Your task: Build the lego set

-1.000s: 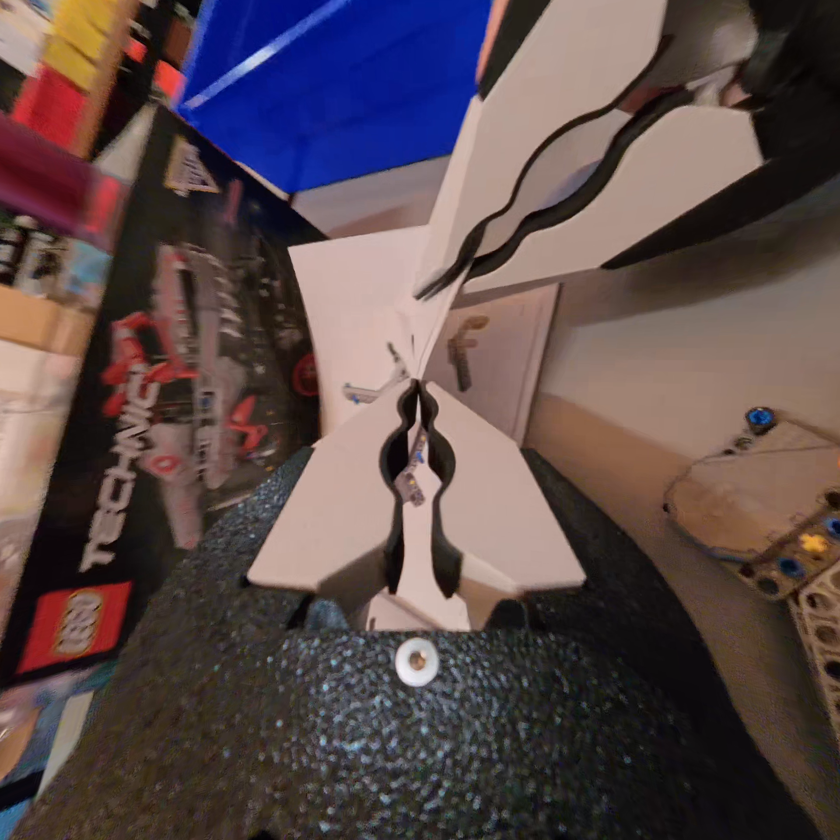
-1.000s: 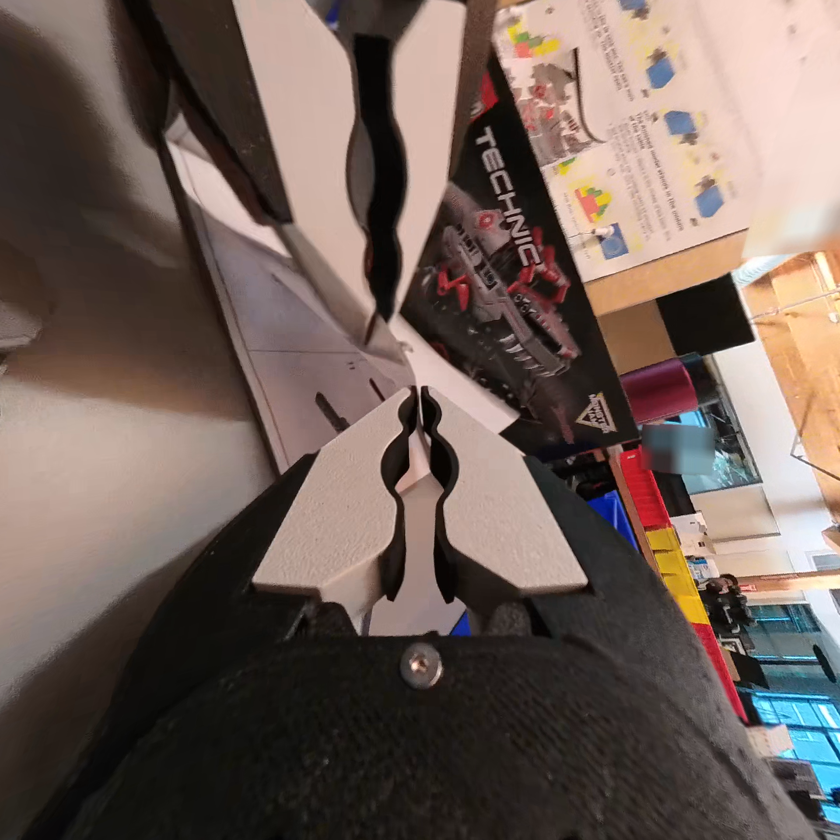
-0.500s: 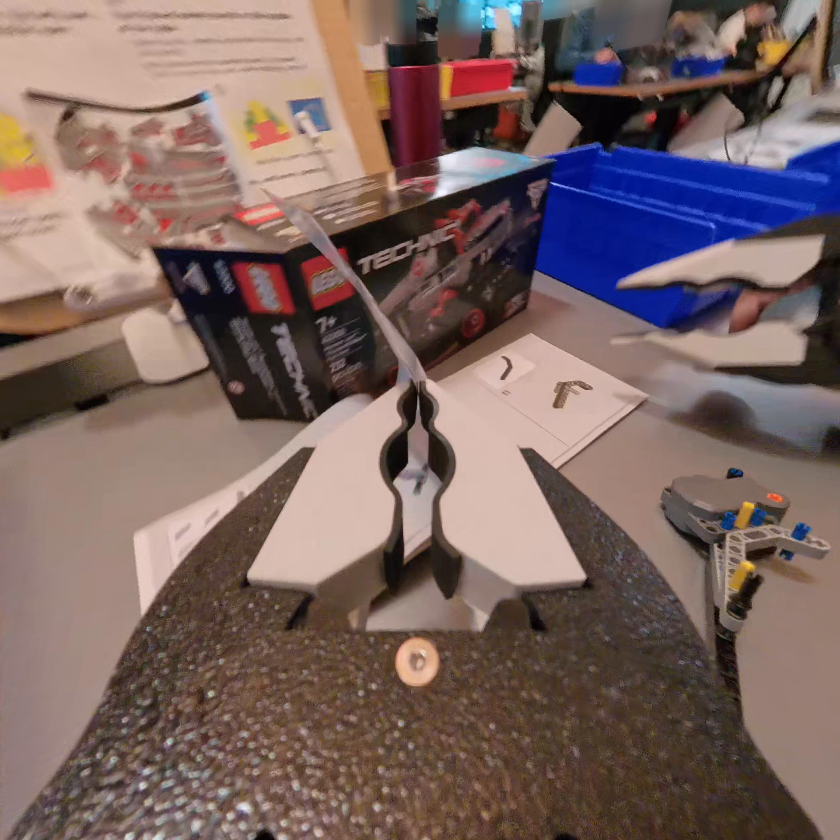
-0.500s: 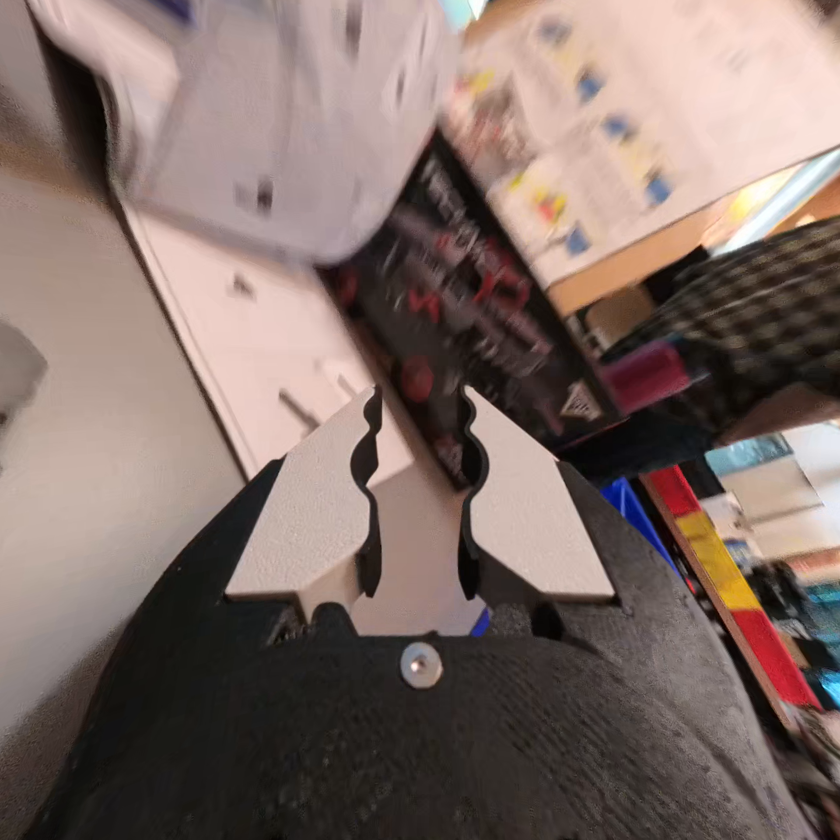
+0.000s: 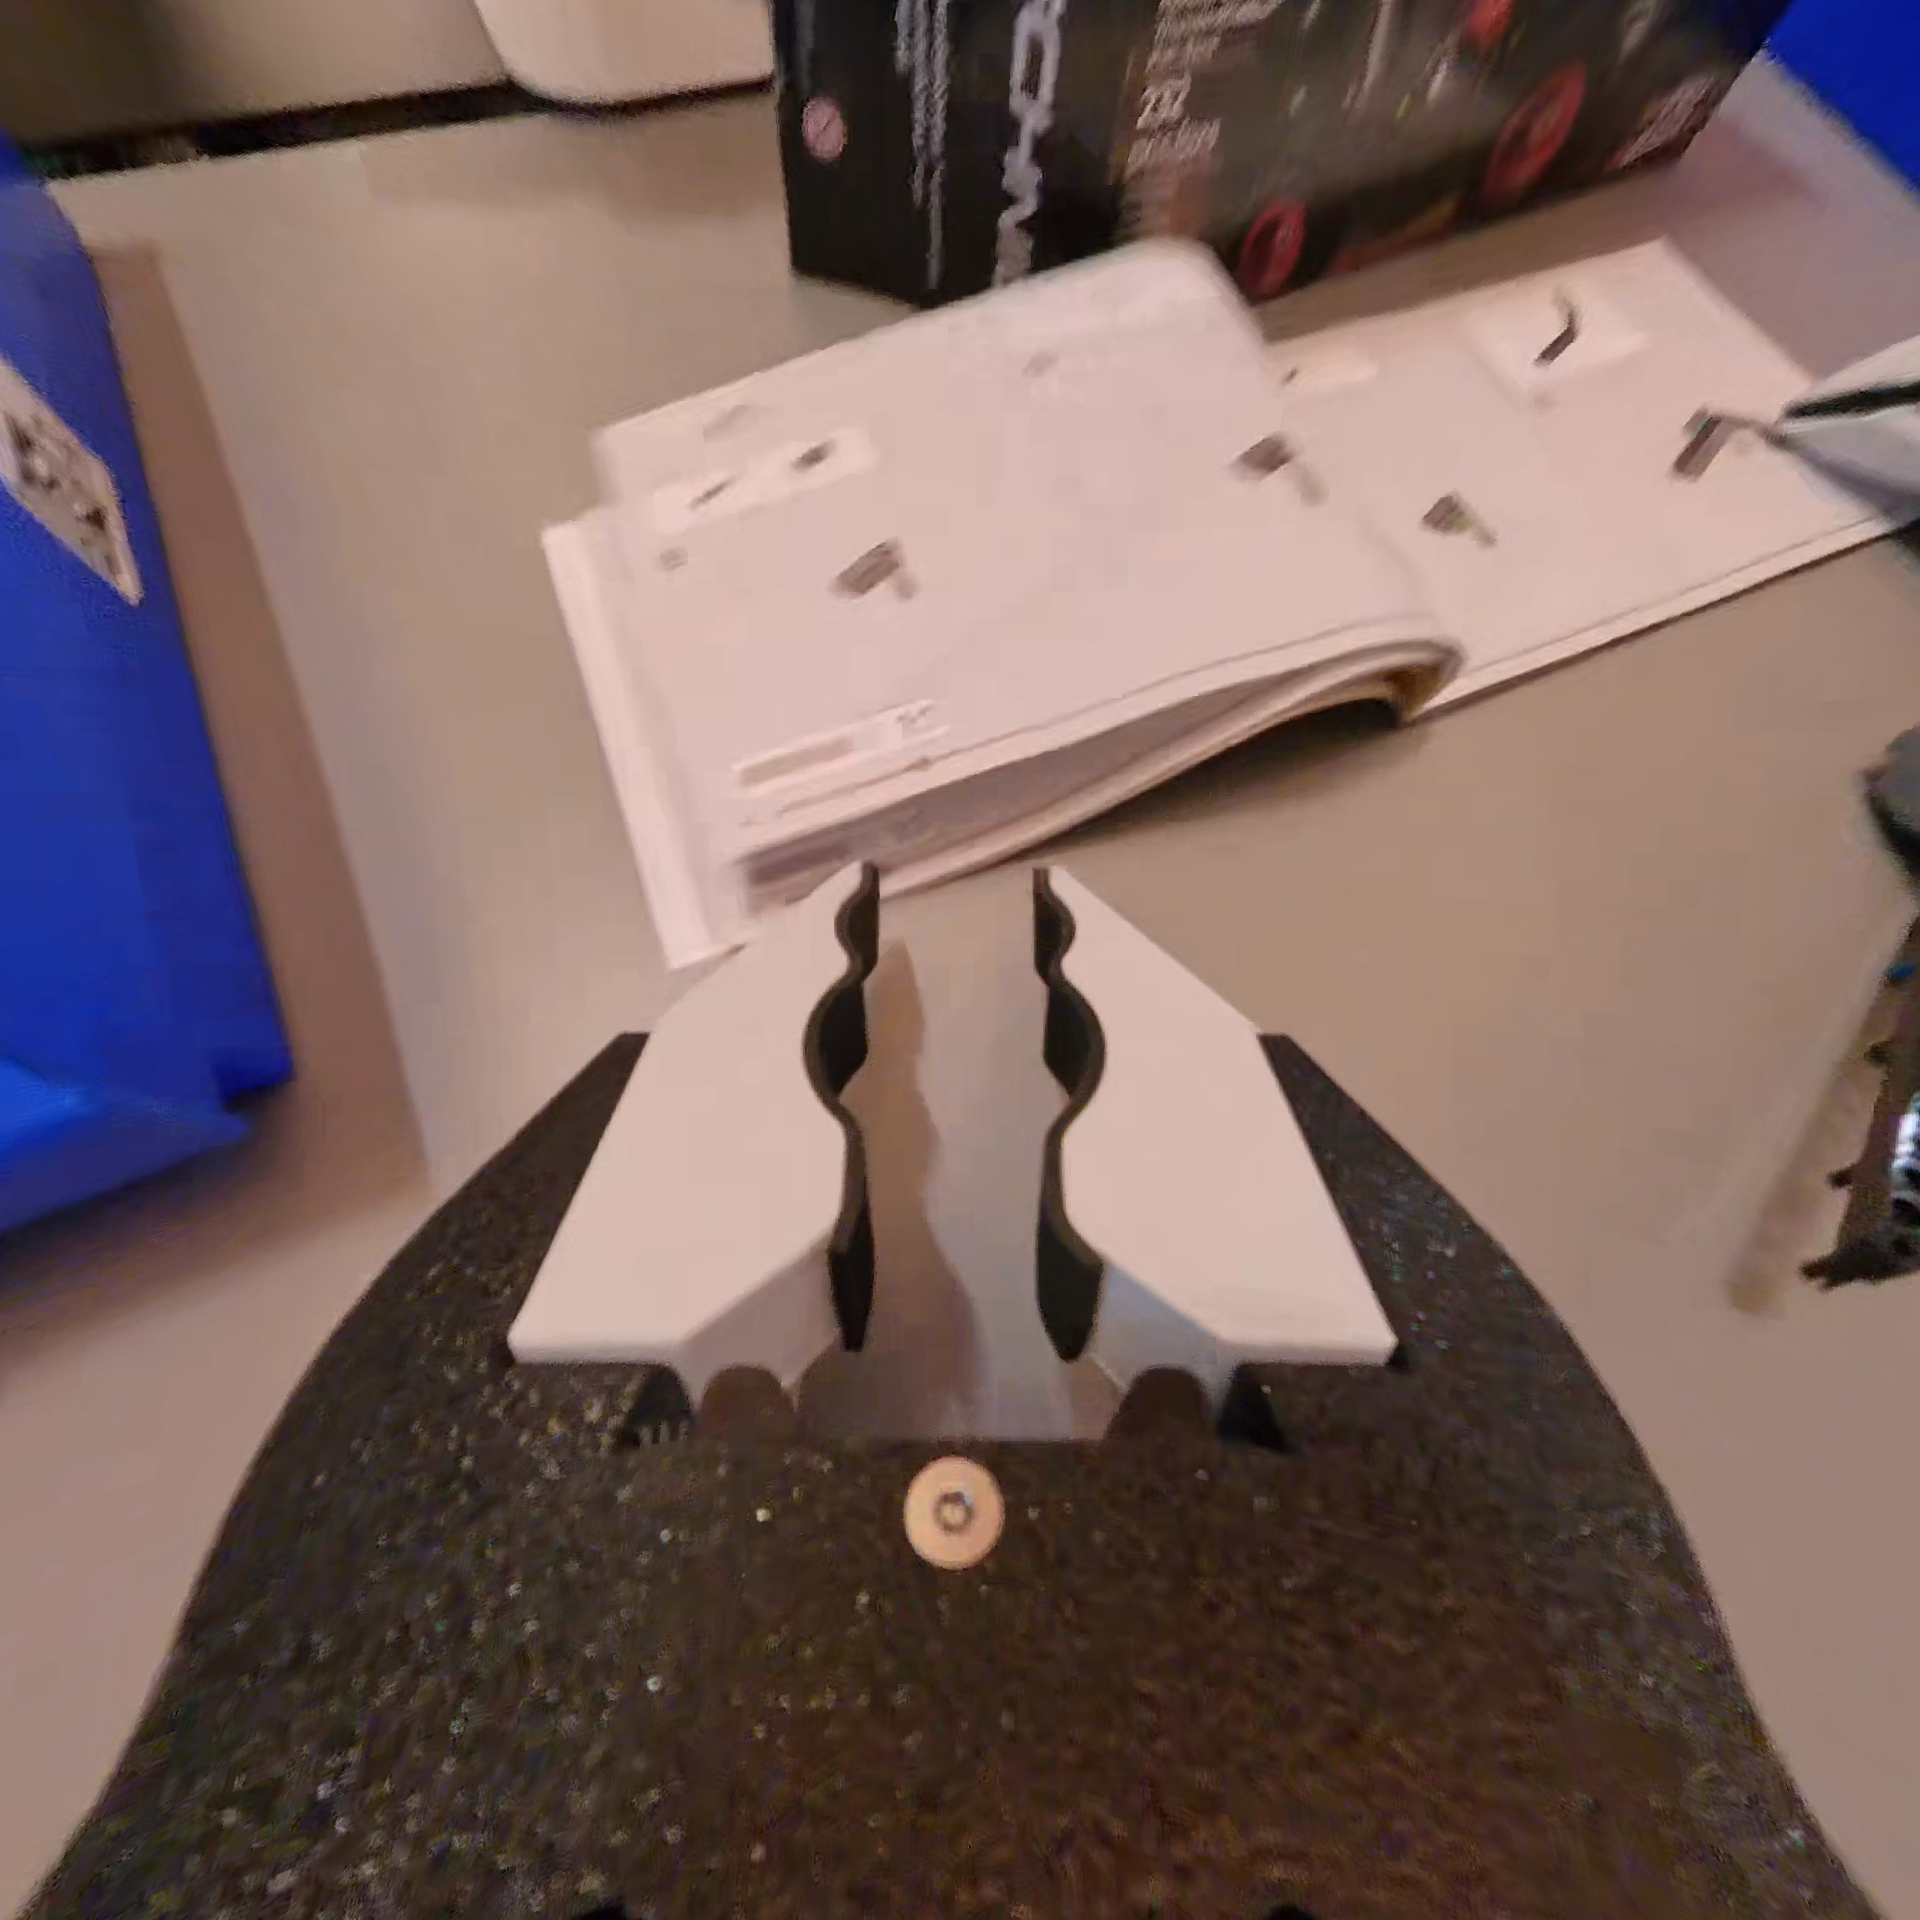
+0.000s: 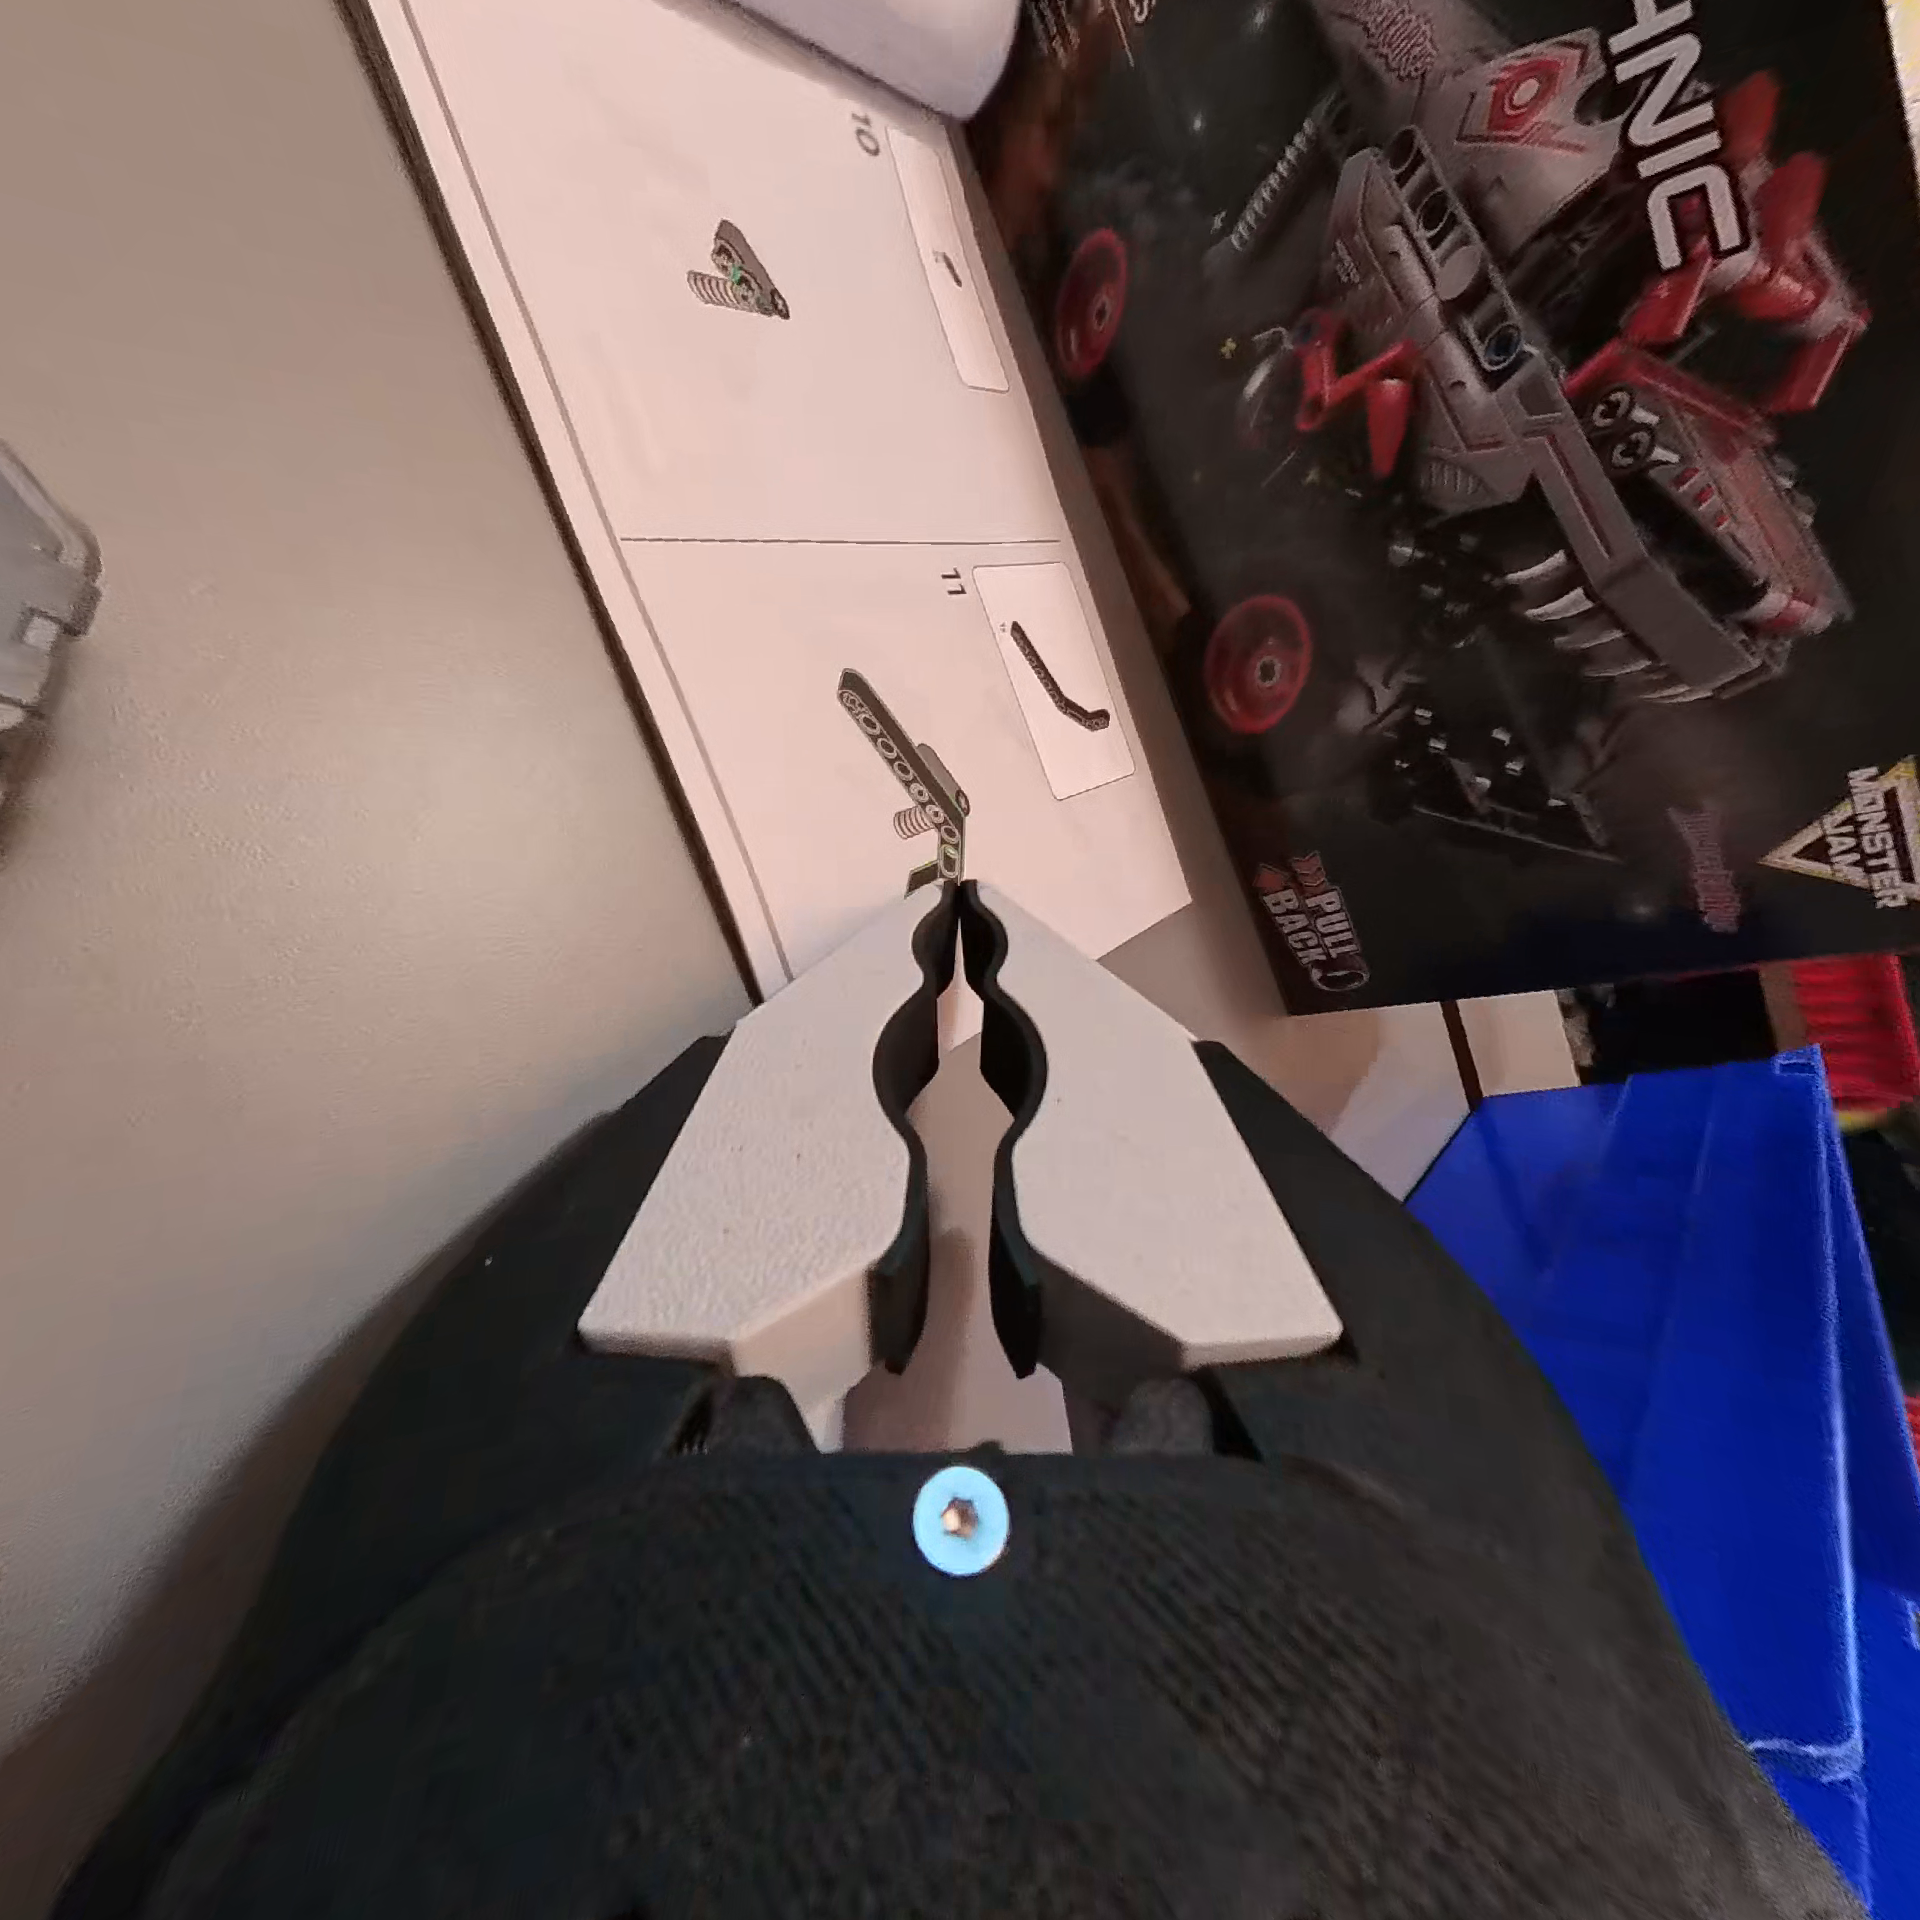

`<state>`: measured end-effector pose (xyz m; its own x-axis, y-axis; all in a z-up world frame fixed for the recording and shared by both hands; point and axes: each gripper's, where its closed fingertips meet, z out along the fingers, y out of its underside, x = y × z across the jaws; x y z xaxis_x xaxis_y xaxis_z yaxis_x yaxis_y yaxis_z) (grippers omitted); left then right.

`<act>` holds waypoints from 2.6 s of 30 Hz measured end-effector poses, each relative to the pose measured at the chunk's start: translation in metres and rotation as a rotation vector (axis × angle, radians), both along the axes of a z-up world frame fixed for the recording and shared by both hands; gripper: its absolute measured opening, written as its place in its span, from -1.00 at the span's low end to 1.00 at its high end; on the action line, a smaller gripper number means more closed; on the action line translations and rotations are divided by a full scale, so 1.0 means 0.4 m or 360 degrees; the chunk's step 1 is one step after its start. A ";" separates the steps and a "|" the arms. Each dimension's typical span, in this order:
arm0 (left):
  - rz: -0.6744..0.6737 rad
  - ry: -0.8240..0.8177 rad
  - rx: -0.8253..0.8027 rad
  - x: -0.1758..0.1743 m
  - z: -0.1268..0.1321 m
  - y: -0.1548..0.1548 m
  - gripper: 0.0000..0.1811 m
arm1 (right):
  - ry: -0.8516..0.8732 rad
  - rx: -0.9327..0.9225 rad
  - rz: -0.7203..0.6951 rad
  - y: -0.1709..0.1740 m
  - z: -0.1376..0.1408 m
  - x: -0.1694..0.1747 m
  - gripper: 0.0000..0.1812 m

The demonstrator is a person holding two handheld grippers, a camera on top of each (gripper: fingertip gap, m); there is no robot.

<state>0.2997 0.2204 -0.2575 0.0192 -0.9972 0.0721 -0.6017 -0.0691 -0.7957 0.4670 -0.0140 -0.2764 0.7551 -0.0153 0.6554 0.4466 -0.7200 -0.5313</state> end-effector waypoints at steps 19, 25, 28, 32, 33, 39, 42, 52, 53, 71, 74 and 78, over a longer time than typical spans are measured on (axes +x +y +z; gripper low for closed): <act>-0.0550 0.0211 0.0406 0.162 -0.053 -0.005 -0.83 | 0.0006 -0.0068 0.0091 -0.028 -0.001 -0.014 -1.00; -0.0508 0.0224 0.0265 0.120 -0.063 -0.004 -0.97 | 0.0071 -0.0037 0.0080 -0.029 -0.002 -0.013 -1.00; -0.0487 0.0229 0.0185 0.109 -0.064 0.001 -0.97 | 0.0079 -0.0030 0.0075 -0.029 -0.002 -0.012 -1.00; -0.0485 0.0185 0.0129 0.101 -0.063 0.004 -0.97 | 0.0070 -0.0028 0.0076 -0.030 -0.002 -0.012 -1.00; -0.0484 0.0176 0.0118 0.100 -0.063 0.004 -0.97 | 0.0069 -0.0030 0.0076 -0.030 -0.002 -0.012 -1.00; -0.0502 0.0168 0.0131 0.098 -0.064 0.003 -0.97 | 0.0064 -0.0039 0.0071 -0.032 -0.002 -0.011 -1.00; -0.0514 0.0154 0.0148 0.100 -0.064 -0.006 -0.97 | 0.0035 -0.0069 0.0052 -0.039 -0.002 -0.007 -1.00; -0.0583 0.0127 0.0226 0.104 -0.062 -0.041 -0.90 | 0.0022 -0.0147 -0.0075 -0.101 -0.002 0.024 -1.00; -0.0582 0.0127 0.0226 0.104 -0.062 -0.042 -0.90 | 0.0010 -0.0154 -0.0070 -0.101 -0.002 0.024 -1.00; -0.0476 -0.0208 0.0350 0.127 0.046 -0.019 -0.88 | 0.1163 0.0439 0.0680 0.004 0.160 -0.309 -0.35; -0.0404 -0.0296 0.0415 0.133 0.068 0.006 -0.91 | 0.1191 0.0301 0.0691 0.030 0.108 -0.335 -0.28; -0.0312 -0.0365 0.0420 0.137 0.085 0.038 -0.92 | 0.1359 0.0306 0.0802 0.054 0.103 -0.382 -0.41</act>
